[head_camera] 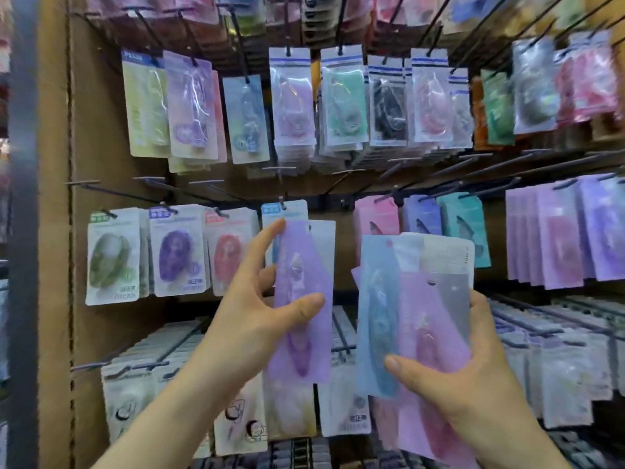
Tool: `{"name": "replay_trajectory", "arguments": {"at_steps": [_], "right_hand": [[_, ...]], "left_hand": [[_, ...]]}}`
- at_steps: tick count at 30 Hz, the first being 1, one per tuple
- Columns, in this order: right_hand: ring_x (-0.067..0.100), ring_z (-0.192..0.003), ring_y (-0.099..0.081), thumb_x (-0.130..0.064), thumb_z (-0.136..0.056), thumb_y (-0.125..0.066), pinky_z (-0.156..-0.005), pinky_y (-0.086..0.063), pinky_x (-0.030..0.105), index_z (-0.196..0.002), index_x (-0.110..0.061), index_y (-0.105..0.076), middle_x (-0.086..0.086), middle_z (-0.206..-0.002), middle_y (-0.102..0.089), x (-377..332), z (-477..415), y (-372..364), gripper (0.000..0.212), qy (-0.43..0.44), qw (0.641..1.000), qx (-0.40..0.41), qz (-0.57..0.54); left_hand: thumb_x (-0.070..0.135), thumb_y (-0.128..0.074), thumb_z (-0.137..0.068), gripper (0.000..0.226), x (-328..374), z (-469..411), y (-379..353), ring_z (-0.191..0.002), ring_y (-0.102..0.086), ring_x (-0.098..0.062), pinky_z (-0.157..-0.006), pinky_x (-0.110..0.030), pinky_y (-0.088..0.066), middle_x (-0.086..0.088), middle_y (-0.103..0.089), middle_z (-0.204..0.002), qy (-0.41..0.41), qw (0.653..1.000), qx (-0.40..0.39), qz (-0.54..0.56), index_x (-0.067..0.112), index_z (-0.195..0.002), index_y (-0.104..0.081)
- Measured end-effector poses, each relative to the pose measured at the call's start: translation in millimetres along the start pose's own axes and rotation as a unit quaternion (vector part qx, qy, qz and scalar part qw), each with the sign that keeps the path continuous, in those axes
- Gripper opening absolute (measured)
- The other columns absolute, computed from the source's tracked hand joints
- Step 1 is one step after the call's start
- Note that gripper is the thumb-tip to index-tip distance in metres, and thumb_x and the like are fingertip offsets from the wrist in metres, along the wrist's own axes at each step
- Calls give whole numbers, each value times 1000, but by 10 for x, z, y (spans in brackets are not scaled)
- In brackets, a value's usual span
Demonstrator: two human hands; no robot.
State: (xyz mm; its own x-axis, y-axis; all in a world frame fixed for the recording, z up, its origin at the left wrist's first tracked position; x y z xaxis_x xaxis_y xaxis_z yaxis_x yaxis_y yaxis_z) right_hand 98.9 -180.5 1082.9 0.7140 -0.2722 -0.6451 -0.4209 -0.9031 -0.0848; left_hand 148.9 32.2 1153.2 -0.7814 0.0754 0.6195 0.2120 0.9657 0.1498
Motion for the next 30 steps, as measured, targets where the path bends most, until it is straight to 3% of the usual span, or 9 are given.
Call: {"name": "replay_trajectory", "arguments": {"at_steps": [3, 7, 9, 13, 17, 20, 24, 26, 30], "right_hand": [[-24, -89, -55, -2, -52, -92, -66, -37, -6, -112, -48, -47, -46, -97, -58, 40, -46, 345, 87, 5, 999, 15, 40], [-22, -95, -55, -3, -53, -93, -70, -37, -6, -118, -48, -46, -44, -103, -58, 145, -123, 847, 92, 11, 997, 29, 74], [-21, -96, -56, -3, -53, -93, -72, -38, -4, -118, -48, -46, -44, -104, -59, 192, -175, 1119, 92, 18, 996, 32, 82], [-14, -102, -59, -18, -43, -97, -87, -47, 12, -124, -45, -47, -36, -111, -62, 311, -305, 1651, 99, 30, 995, 26, 88], [-4, -107, -62, -23, -38, -90, -86, -46, 9, -125, -44, -48, -27, -114, -66, 465, -506, 2200, 99, 29, 996, 27, 74], [1, -113, -62, -25, -37, -92, -95, -48, 21, -130, -44, -47, -23, -119, -66, 550, -636, 2513, 105, 32, 997, 21, 71], [-18, -100, -58, -23, -37, -88, -76, -40, -2, -121, -46, -47, -38, -109, -61, 583, -743, 2891, 96, 31, 994, 53, 86], [-28, -96, -50, -26, -36, -90, -73, -38, -2, -116, -52, -43, -51, -105, -53, 562, -780, 3071, 97, 23, 992, 67, 102], [-36, -86, -44, -6, -43, -96, -69, -35, 2, -101, -64, -40, -58, -92, -47, 517, -841, 3468, 99, 1, 984, 126, 124]], "left_hand": [[18, -84, -66, 90, 23, -160, -262, -83, -72, -13, -71, -21, -56, 14, -74, -99, 1, 999, -38, 9, 58, -133, -41], [24, -90, -63, 86, -21, -360, -829, -76, -65, -17, -76, -37, -56, -8, -75, -94, 12, 993, -112, 16, 61, -126, -44], [29, -86, -62, 80, -62, -457, -1167, -76, -61, -18, -75, -36, -54, -18, -72, -92, 8, 990, -141, 30, 61, -123, -46], [22, -86, -72, 79, -159, -648, -1823, -68, -61, -7, -66, -21, -49, 3, -69, -77, -4, 988, -154, 31, 55, -131, -45], [24, -82, -66, 81, -221, -807, -2480, -71, -61, -15, -73, -34, -53, -5, -72, -85, 6, 987, -156, 46, 60, -127, -44], [24, -82, -63, 81, -228, -927, -2885, -79, -62, -19, -80, -45, -56, -18, -70, -98, 2, 989, -138, 46, 66, -120, -45], [37, -89, -55, 89, -214, -1090, -3256, -105, -67, -21, -90, -46, -56, -3, -70, -113, -14, 992, -122, 28, 64, -126, -43], [37, -94, -56, 90, -171, -1161, -3419, -109, -65, -20, -90, -41, -56, -2, -68, -116, -21, 993, -115, 23, 61, -126, -43], [44, -83, -52, 96, -38, -1273, -3752, -116, -59, -8, -94, -34, -54, 5, -59, -128, -35, 993, -115, -3, 55, -136, -38]]}}
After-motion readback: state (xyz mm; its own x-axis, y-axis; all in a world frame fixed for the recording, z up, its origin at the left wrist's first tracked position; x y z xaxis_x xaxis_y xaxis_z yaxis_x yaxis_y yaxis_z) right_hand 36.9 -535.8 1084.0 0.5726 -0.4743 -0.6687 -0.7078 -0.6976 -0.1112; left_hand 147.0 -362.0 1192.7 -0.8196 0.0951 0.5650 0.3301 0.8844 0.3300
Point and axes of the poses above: each hand's wrist, its own z-axis away from the middle knuckle, its own y-axis out of the back of the hand, x = y × z, the point moved 4 cm from there along -z, towards the middle knuckle
